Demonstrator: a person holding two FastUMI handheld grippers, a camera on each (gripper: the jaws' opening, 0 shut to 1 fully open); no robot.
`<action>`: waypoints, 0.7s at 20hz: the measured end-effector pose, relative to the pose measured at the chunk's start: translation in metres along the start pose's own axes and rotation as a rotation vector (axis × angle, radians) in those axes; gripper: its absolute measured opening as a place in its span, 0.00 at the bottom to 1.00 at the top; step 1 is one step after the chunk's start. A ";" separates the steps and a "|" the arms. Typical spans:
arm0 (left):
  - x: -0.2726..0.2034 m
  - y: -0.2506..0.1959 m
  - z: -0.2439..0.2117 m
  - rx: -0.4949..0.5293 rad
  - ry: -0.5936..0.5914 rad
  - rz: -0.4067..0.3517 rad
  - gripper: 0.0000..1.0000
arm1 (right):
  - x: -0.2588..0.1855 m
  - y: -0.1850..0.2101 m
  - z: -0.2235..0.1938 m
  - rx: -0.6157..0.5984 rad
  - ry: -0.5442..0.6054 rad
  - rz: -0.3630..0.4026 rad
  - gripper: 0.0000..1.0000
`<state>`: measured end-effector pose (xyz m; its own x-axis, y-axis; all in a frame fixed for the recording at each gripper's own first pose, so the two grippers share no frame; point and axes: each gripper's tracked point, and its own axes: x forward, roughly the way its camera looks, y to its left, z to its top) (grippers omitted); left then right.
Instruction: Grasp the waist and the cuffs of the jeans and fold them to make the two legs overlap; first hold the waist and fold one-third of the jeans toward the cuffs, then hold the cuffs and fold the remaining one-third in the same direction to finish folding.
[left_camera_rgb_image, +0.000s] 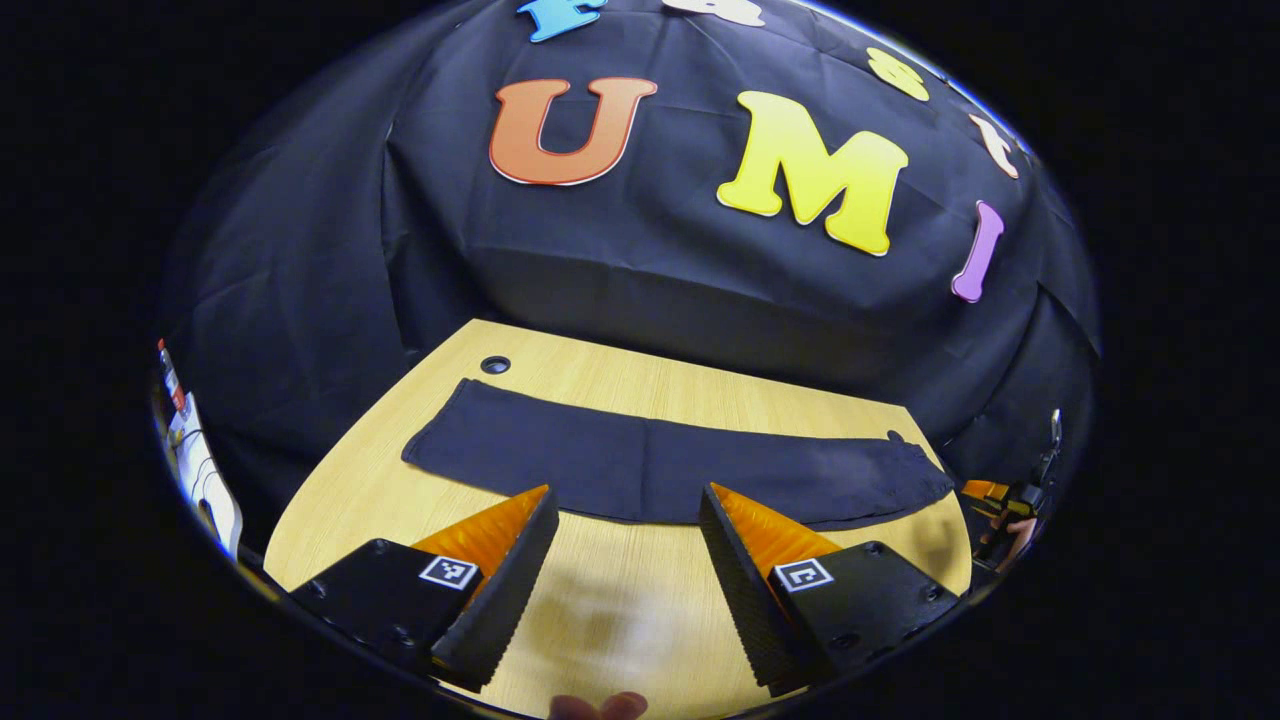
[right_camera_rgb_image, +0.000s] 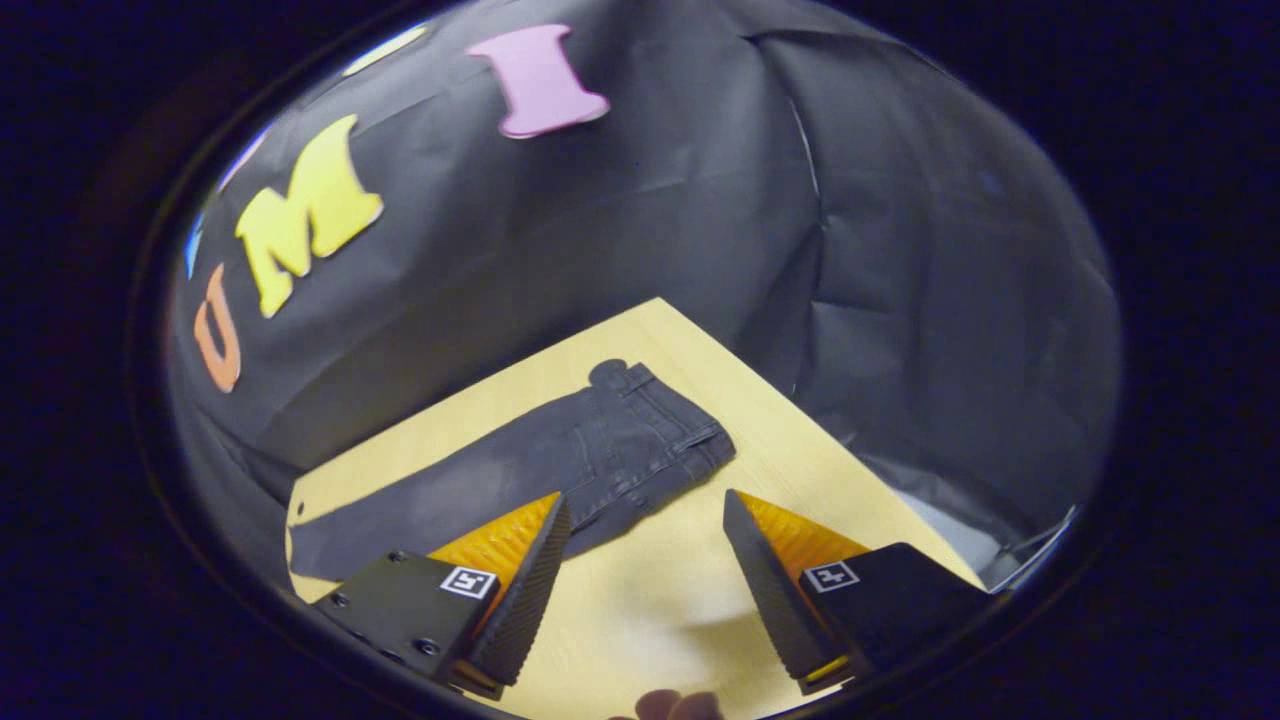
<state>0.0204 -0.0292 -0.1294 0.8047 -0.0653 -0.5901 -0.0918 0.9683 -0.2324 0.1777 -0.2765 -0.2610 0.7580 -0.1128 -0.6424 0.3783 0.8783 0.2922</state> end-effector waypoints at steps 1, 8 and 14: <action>-0.001 -0.001 -0.004 -0.013 0.011 0.012 0.92 | 0.016 -0.008 0.001 0.037 0.003 -0.011 0.95; -0.014 -0.001 -0.012 -0.053 0.034 0.091 0.92 | 0.087 -0.019 0.012 0.256 0.032 -0.024 0.95; -0.012 -0.003 -0.014 -0.074 0.044 0.103 0.92 | 0.092 -0.021 0.007 0.191 0.028 -0.084 0.96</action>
<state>0.0025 -0.0345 -0.1328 0.7623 0.0213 -0.6468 -0.2170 0.9500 -0.2245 0.2426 -0.3088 -0.3213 0.7057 -0.1665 -0.6886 0.5355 0.7618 0.3646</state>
